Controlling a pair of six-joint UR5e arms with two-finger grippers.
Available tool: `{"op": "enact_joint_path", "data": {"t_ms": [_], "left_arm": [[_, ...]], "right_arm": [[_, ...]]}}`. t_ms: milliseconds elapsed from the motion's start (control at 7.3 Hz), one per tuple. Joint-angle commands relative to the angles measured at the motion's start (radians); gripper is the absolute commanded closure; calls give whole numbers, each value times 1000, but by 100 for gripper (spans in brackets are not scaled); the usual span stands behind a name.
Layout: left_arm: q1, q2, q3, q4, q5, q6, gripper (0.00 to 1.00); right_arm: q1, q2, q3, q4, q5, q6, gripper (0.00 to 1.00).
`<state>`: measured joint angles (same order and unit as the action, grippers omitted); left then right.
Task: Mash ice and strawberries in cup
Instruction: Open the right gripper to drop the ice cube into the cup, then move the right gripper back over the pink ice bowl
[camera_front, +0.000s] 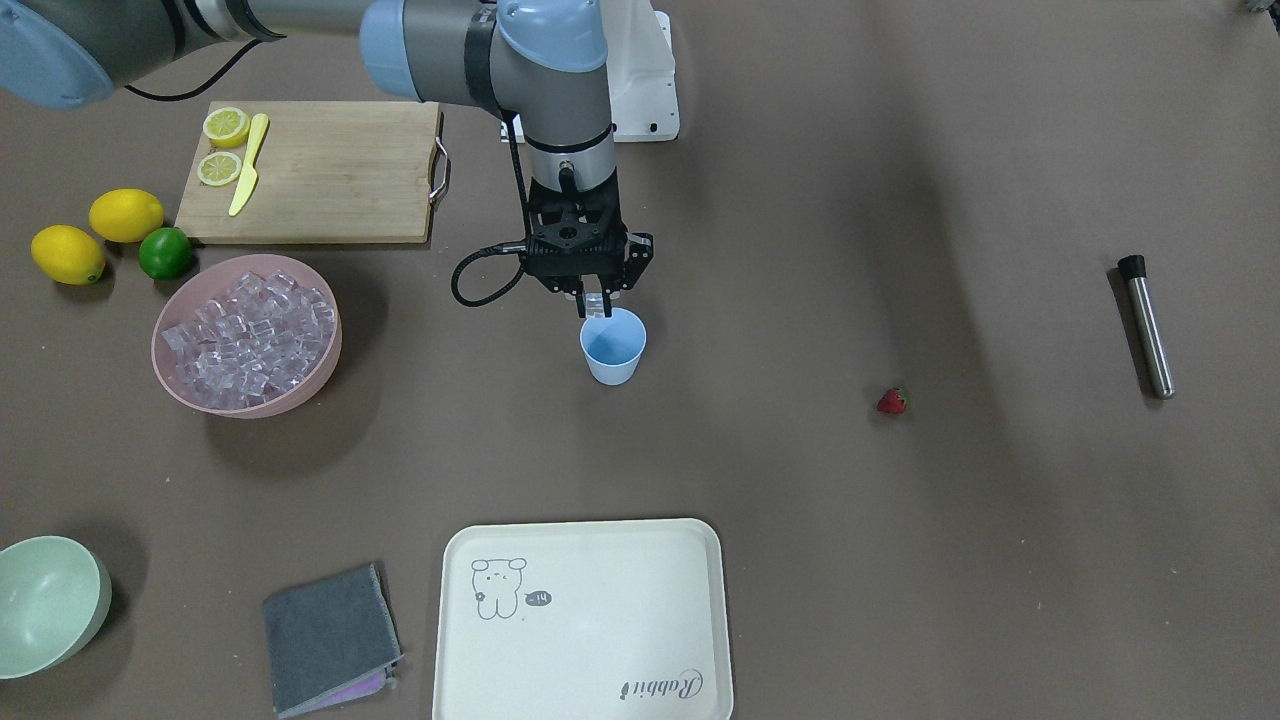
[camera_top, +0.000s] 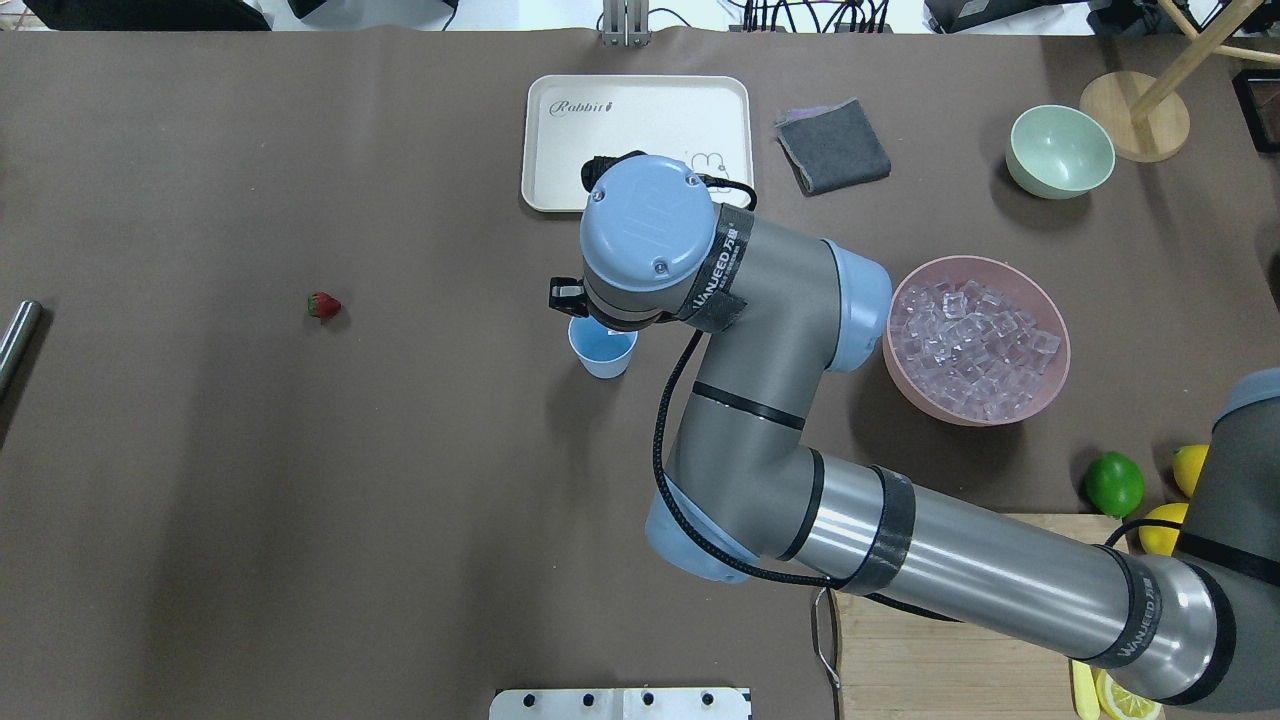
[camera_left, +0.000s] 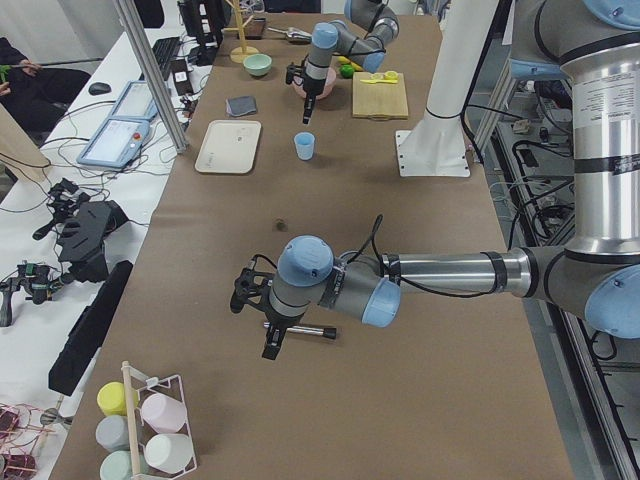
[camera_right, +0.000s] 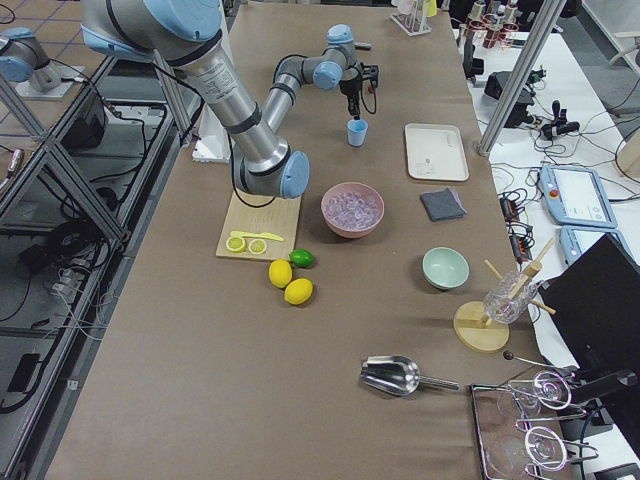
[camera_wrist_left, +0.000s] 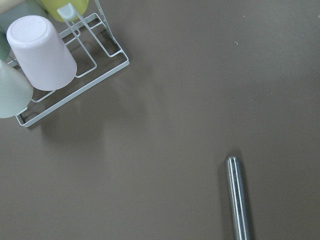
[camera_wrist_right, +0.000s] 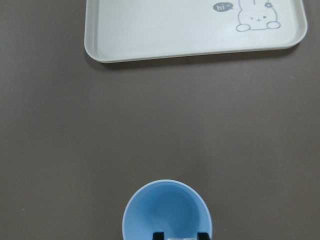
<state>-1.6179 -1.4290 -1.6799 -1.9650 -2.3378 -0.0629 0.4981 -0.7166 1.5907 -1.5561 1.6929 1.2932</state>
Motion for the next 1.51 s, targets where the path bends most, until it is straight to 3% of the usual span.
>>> {"op": "enact_joint_path", "data": {"t_ms": [0, 137, 274, 411, 685, 959, 1232, 1369], "left_arm": [[0, -1, 0, 0, 0, 0, 1], [0, 1, -1, 0, -3, 0, 1], [0, 1, 0, 0, -3, 2, 1], [0, 1, 2, 0, -2, 3, 1], [-4, 1, -1, 0, -2, 3, 1], [-4, 2, -4, -2, -3, 5, 1], [-4, 30, -4, -52, -2, -3, 1], [-4, 30, -3, -52, 0, -2, 1]], "right_arm": [[-21, -4, -103, 180, -12, 11, 80], [-21, -4, -103, 186, -12, 12, 66], [-18, -6, -92, 177, -7, 15, 31], [0, -6, -68, 124, -1, 6, 1], [45, -33, 44, -37, 62, -56, 1], [127, -256, 249, -65, 135, -257, 2], [232, -415, 331, -58, 255, -413, 2], [269, -505, 371, -56, 258, -505, 2]]}}
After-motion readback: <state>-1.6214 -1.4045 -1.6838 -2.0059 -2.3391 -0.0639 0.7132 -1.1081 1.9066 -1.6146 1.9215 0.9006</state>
